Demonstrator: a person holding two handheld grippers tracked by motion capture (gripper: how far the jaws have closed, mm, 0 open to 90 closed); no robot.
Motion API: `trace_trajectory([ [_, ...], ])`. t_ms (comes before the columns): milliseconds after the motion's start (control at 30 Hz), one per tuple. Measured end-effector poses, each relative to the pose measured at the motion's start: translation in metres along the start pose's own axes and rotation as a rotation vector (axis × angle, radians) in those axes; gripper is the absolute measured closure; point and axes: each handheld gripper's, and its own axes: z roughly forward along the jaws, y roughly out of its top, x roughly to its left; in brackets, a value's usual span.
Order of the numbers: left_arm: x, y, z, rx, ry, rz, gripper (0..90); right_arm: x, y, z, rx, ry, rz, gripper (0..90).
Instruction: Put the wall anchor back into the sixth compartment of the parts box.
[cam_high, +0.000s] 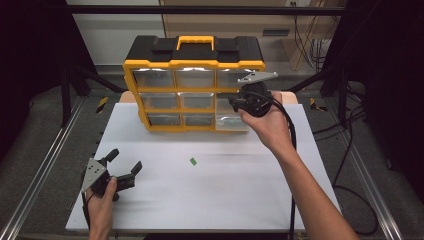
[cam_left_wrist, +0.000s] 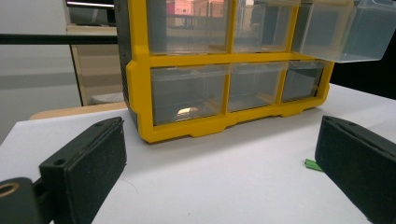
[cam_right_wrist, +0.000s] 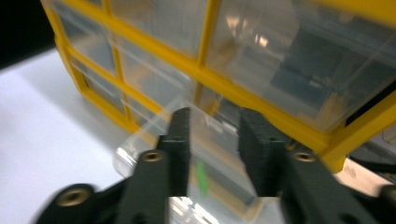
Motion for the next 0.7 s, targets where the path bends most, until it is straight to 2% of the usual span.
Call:
trace_trajectory([
  [33,0.000,0.000,0.001,0.003,-0.001,0.003,1.7,0.004,0.001,-0.004,-0.016,0.005,-0.003,52.6],
  [67,0.000,0.000,0.001,0.003,-0.001,0.003,1.7,0.004,0.001,-0.004,-0.016,0.005,-0.003,52.6],
  [100,0.000,-0.001,0.003,0.011,-0.003,0.008,1.7,0.014,0.003,-0.009,-0.056,0.018,-0.012,41.4],
  [167,0.000,-0.001,0.003,0.011,-0.003,0.009,1.7,0.025,0.006,-0.012,-0.099,0.041,-0.009,32.6],
  [200,0.000,-0.001,0.003,0.011,-0.003,0.009,1.7,0.025,0.006,-0.012,-0.099,0.041,-0.009,32.6],
  [233,0.001,0.000,0.003,0.009,-0.003,0.009,1.7,0.037,0.008,-0.013,-0.133,0.063,-0.012,25.8],
  [267,0.001,0.000,0.003,0.009,-0.003,0.009,1.7,0.037,0.008,-0.013,-0.133,0.063,-0.012,25.8],
  [300,0.001,-0.001,0.003,0.008,-0.001,0.003,1.7,0.049,0.009,-0.012,-0.153,0.075,-0.014,18.9],
  [333,0.001,-0.001,0.003,0.008,-0.001,0.003,1.7,0.049,0.009,-0.012,-0.153,0.075,-0.014,18.9],
  [367,0.001,0.000,0.002,0.004,0.000,0.003,1.7,0.059,0.008,-0.010,-0.160,0.095,-0.020,16.5],
  [400,0.001,0.000,0.002,0.004,-0.001,0.003,1.7,0.064,0.008,-0.008,-0.160,0.105,-0.018,16.0],
  [467,0.001,0.000,0.002,0.005,-0.002,0.005,1.7,0.068,0.008,-0.006,-0.159,0.114,-0.015,15.7],
  [500,0.001,0.000,0.002,0.003,-0.001,0.003,1.7,0.078,0.006,0.000,-0.148,0.135,-0.029,15.1],
  [567,0.002,0.000,0.002,0.004,0.000,0.002,1.7,0.088,0.005,0.007,-0.132,0.152,-0.041,15.2],
  [600,0.002,0.000,0.002,0.004,0.000,0.002,1.7,0.088,0.005,0.007,-0.132,0.152,-0.041,15.2],
  [700,0.003,0.000,0.003,0.004,0.000,0.003,1.7,0.104,-0.002,0.019,-0.103,0.180,-0.065,14.4],
])
